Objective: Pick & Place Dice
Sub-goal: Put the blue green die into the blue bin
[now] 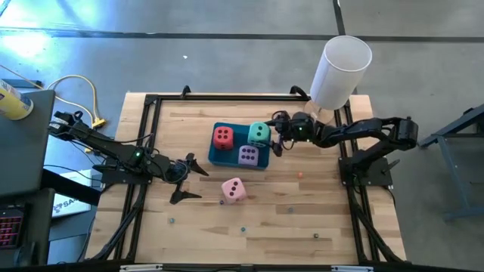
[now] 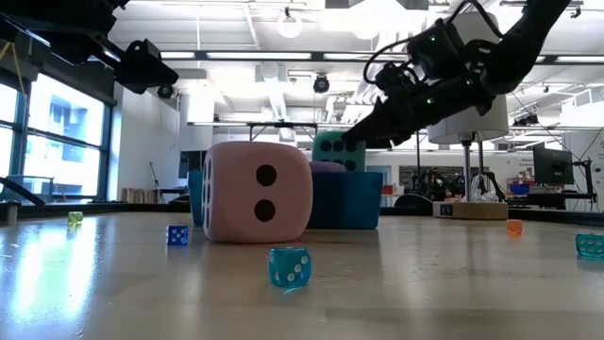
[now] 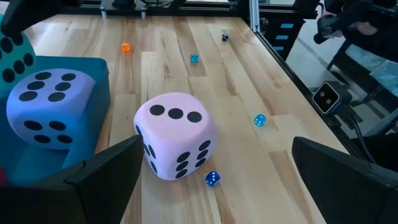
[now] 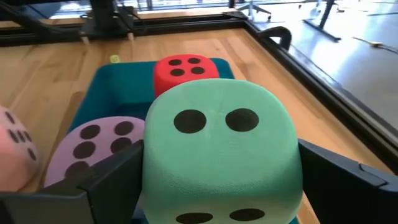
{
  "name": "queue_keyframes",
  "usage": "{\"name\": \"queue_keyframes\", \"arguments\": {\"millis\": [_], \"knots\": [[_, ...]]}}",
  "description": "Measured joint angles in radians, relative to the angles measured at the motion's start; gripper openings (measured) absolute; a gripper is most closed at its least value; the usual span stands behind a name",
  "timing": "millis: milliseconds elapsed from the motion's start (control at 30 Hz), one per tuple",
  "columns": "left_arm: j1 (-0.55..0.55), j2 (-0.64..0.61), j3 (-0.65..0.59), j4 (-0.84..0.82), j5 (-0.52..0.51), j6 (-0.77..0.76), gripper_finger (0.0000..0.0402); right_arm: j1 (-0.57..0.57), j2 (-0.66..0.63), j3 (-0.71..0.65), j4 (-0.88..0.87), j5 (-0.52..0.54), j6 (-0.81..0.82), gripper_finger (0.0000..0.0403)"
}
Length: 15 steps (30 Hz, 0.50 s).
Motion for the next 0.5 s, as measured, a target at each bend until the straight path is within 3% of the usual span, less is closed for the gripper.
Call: {"name": "queue_keyframes", "arguments": {"millis": [233, 500], "knots": [[0.0, 0.0, 0.0, 0.0, 0.0, 0.0, 0.04, 0.034, 0.0, 0.0, 0.002, 0.019, 0.001, 0.0389], [0.0, 0.0, 0.0, 0.0, 0.0, 0.0, 0.04, 0.06, 0.0, 0.0, -0.003, 0.119, 0.014, 0.0399]]}}
